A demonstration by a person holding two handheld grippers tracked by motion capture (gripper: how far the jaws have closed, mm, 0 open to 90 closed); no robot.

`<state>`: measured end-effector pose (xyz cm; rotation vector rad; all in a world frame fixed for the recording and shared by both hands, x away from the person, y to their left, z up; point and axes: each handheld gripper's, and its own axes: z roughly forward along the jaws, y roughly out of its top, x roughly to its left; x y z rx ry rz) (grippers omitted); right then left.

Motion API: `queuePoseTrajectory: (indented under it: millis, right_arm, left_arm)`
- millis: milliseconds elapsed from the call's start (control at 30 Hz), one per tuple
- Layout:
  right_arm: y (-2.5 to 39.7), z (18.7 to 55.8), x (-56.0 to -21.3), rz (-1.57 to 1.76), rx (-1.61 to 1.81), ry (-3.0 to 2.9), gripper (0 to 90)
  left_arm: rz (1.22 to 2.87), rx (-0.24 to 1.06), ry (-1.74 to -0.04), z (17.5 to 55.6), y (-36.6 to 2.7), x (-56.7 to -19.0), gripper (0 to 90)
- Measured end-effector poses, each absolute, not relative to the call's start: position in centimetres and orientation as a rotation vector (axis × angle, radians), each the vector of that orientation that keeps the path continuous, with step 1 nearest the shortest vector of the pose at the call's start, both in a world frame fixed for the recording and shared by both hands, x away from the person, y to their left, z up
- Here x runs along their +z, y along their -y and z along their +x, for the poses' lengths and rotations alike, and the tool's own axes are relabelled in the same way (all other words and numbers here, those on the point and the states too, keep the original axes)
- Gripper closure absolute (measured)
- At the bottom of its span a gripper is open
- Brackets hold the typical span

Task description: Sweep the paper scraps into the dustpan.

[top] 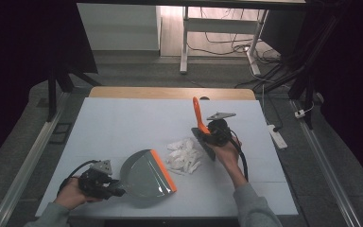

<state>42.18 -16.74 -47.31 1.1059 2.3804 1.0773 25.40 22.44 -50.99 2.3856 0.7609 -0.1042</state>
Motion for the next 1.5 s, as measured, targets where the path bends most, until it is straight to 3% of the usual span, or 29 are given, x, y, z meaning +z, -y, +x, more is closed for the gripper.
queuePoseTrajectory:
  millis: [900,1500]
  right_arm:
    - [14.3,43.5,-48.6,1.090,1.025,-2.419,70.4]
    - [11.9,42.4,-48.8,0.993,0.957,-2.477,70.3]
  left_arm:
    - [2.374,-0.132,-0.796,25.9,-21.9,-51.4,61.2]
    - [2.371,-0.134,-0.805,25.9,-21.8,-51.4,61.2]
